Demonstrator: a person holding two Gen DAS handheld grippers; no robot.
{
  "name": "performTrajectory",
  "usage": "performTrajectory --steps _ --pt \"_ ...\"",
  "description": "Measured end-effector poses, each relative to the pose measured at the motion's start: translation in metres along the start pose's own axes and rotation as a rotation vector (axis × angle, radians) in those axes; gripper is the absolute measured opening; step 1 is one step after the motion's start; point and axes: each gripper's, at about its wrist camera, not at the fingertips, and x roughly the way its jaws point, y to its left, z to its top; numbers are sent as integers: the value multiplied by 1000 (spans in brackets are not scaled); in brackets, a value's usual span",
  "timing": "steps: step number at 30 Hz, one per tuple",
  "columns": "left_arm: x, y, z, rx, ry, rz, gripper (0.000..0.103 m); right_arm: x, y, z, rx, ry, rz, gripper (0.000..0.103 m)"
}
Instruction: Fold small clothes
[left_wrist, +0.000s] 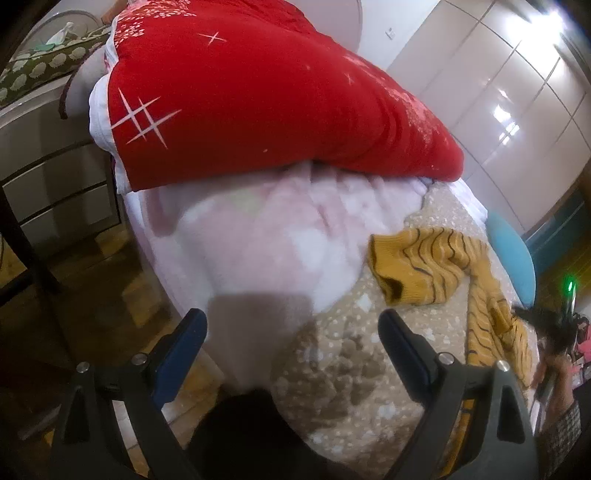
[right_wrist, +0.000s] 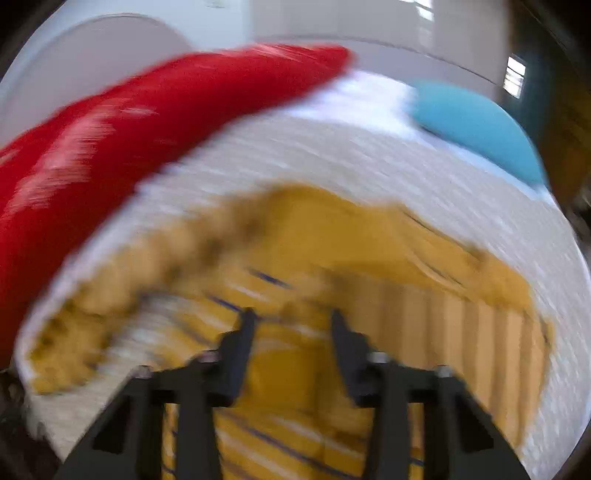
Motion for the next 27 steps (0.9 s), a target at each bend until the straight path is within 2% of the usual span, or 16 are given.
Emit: performTrajectory --steps 1,3,5,9,12,15,16,18,19,23,26,27 --pt "2 -1 -1 6 4 1 93 10 -22 -11 54 50 -17 17" --pt "5 -5 -3 18 17 -4 93 22 -37 -23 92 97 -34 17" --pt "8 -9 -3 25 25 -9 93 32 -34 -30 82 112 -5 15" --pt "9 -16 -5 42 26 -11 93 38 10 -4 2 92 139 15" --pt "8 -18 -6 43 27 -12 93 65 55 23 -93 159 173 15" --pt "3 -14 -5 37 12 -2 93 67 77 47 -89 96 219 15" --pt "2 -11 -5 34 7 7 93 53 85 50 -77 43 248 19" --pt "1 -3 -2 19 -3 30 93 31 106 47 -96 0 296 28" --pt "1 4 0 4 -8 43 93 21 121 42 -135 1 324 39" --pt "-2 27 6 -61 -15 71 93 -20 215 -21 -428 43 517 73" --pt "-11 37 8 -77 -34 87 93 -31 277 -71 -625 62 574 76" --pt "-14 39 8 -78 -39 90 93 -29 292 -84 -682 55 564 77"
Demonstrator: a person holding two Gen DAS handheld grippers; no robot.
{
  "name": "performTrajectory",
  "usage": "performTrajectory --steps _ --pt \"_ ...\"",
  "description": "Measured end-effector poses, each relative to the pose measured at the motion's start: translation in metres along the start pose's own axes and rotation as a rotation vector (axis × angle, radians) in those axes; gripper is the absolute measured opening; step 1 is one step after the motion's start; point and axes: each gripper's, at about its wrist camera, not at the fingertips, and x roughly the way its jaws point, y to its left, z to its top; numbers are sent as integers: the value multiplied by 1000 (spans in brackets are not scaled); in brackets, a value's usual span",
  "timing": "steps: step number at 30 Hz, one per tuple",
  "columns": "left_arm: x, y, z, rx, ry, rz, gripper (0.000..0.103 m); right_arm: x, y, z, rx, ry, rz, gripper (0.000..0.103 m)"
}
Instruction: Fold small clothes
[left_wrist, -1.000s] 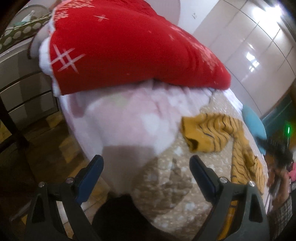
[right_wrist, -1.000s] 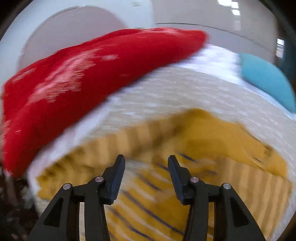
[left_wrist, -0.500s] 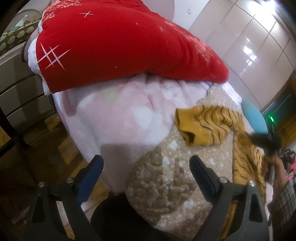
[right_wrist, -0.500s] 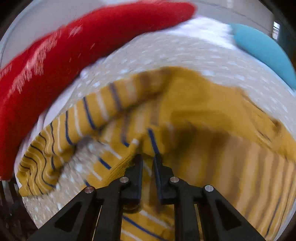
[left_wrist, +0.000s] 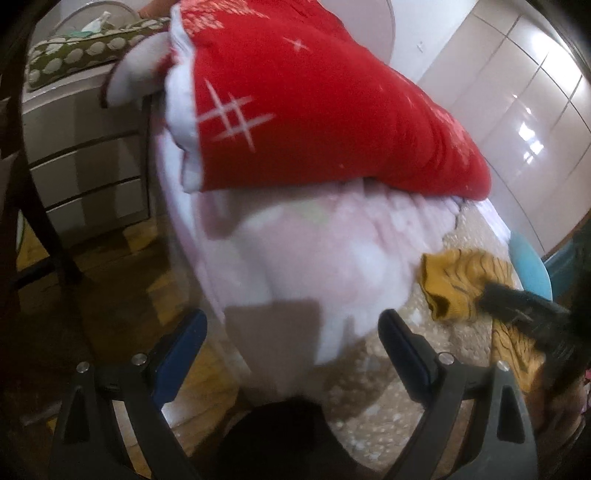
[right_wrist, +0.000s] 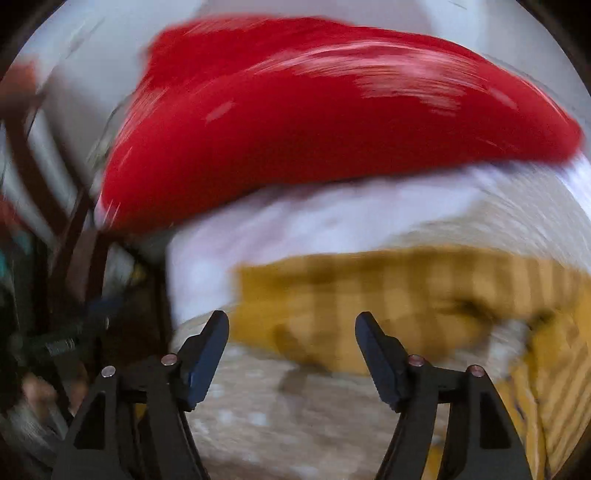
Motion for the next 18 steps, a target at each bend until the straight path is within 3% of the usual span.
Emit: performTrajectory --steps 1,4,6,7,8,12,15,18 --pt "-2 1 1 0 -4 0 93 18 24 -3 -85 22 -41 77" --pt "-8 1 2 3 -12 -3 93 56 45 -6 -159 62 -172 74" --pt "-11 -2 1 10 -14 -11 93 65 38 -6 -114 61 -161 52" --pt "-13 -5 1 19 -15 -13 93 59 29 -5 -55 53 -129 30" --pt "-13 -9 1 27 -15 -16 93 52 19 -2 4 42 -112 15" --pt "-17 -47 3 92 -15 -67 93 -7 -11 6 129 -85 -105 13" --pt "-25 -85 3 176 -27 -114 93 -79 -59 2 286 -223 -107 13" --pt "-29 -122 1 256 -28 -166 93 -156 -119 -33 468 -347 -139 13"
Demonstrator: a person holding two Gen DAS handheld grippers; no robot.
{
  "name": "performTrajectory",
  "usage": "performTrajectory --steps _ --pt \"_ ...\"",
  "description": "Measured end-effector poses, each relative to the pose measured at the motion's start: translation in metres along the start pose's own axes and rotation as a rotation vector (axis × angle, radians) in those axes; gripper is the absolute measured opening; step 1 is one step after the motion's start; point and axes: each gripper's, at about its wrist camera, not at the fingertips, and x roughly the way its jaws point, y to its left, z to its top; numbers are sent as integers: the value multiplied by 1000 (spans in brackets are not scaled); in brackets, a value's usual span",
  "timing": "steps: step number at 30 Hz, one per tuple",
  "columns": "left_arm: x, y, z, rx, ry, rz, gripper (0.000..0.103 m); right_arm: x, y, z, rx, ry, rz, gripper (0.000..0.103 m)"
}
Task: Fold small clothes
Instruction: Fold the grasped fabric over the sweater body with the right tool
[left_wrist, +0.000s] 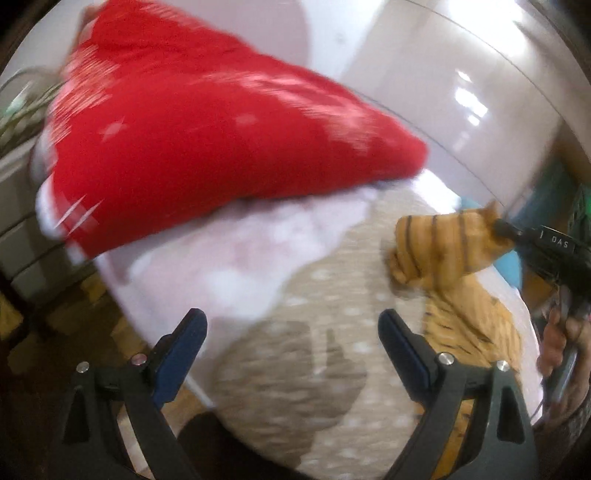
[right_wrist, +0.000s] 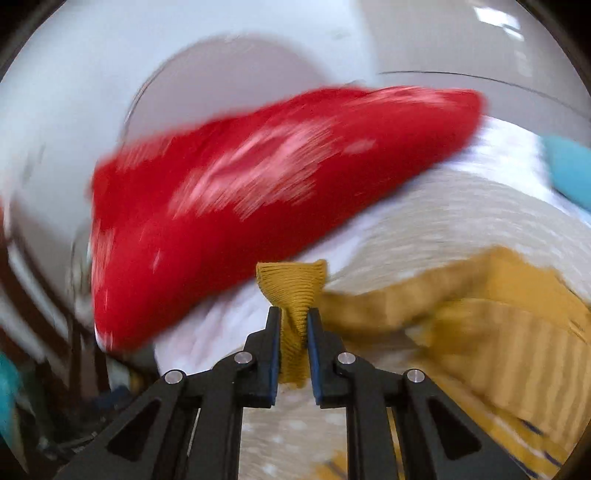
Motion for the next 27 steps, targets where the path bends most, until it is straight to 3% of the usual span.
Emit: performTrajectory --steps 3,7,10,14,16,19,21,27 --pt "8 -45 7 95 25 -62 93 -57 -75 0 132 -70 -107 13" --pt "25 -94 9 194 52 -118 93 -123 -199 -27 363 -108 -270 13" --pt "48 -130 8 241 110 -155 93 -134 -267 -54 468 -57 -391 14" --pt "72 -169 11 266 185 -200 93 -126 -320 -85 528 77 -553 17" --pt "82 -186 14 290 209 -215 93 -142 -336 -99 571 70 -603 18" --pt "99 -212 18 336 227 -211 93 -165 -340 -107 619 -2 -525 31" --pt "112 -225 22 353 233 -217 93 -175 -331 -103 605 -30 -463 34" --pt "166 -254 28 328 314 -242 93 -141 -272 -62 405 -24 -212 63"
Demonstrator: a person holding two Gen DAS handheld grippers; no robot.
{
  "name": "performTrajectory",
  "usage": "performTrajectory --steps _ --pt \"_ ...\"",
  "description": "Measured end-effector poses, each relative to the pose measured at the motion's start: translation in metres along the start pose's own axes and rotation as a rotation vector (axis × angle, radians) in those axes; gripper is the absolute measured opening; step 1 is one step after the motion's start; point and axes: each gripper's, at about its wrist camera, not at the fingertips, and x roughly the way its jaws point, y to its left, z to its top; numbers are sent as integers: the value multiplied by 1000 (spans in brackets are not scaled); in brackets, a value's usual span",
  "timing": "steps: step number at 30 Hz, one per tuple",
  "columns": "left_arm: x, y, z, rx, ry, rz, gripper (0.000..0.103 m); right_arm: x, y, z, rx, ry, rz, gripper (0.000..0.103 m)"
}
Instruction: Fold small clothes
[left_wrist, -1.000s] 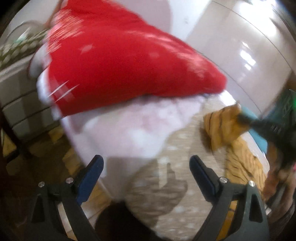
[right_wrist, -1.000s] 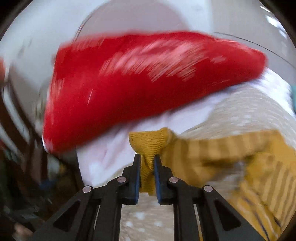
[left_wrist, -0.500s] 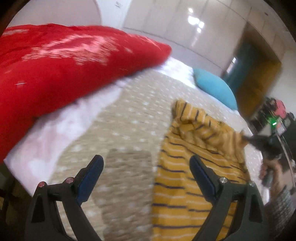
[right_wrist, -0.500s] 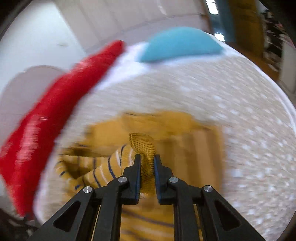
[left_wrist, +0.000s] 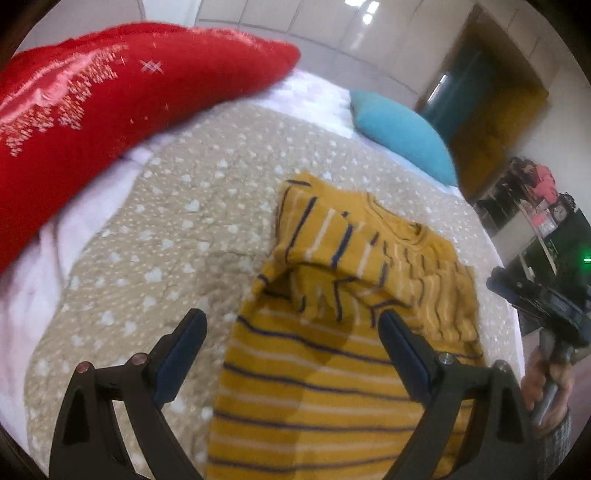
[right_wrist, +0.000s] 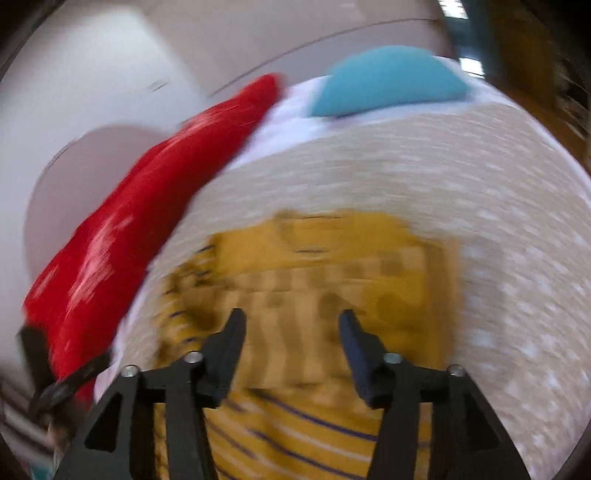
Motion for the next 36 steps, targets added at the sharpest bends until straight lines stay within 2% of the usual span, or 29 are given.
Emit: performTrajectory --steps 2,5,9,12,13,14,15,16,19,23,26,28,30,32,34,35,36 --pt "7 2 2 -10 -3 -8 93 22 39 7 -109 39 44 71" --pt "15 10 6 -51 -9 -60 93 63 82 20 -212 85 75 71" --pt "44 14 32 -112 12 -221 93 128 103 40 -184 173 136 71" --pt "72 21 42 -178 56 -285 90 167 115 42 -180 233 180 71" --pt "79 23 43 -196 72 -291 80 172 114 41 -185 242 179 66" --pt "87 28 45 -227 85 -325 68 181 114 40 -176 255 181 41" --pt "90 32 45 -250 96 -342 37 190 113 40 -166 292 203 24" --pt "92 35 45 -261 101 -337 21 197 112 40 -160 321 200 5" --pt "85 46 45 -263 75 -290 15 199 110 45 -186 308 151 5" --pt "71 55 50 -242 36 -192 12 191 104 72 -146 203 125 4" --pt "71 56 50 -198 34 -98 12 196 103 88 -131 164 89 4" --pt "76 55 45 -165 46 -14 6 211 107 89 -170 161 20 4" --pt "88 59 38 -163 79 25 6 228 110 85 -210 171 -48 4" --pt "94 65 32 -189 117 18 6 244 107 78 -224 193 -120 6" --pt "89 68 27 -208 118 -4 7 247 100 74 -208 217 -133 6" --pt "82 68 27 -200 105 -7 11 232 97 75 -200 186 -125 8" --pt "72 65 27 -177 82 -1 22 221 95 76 -193 167 -116 9"
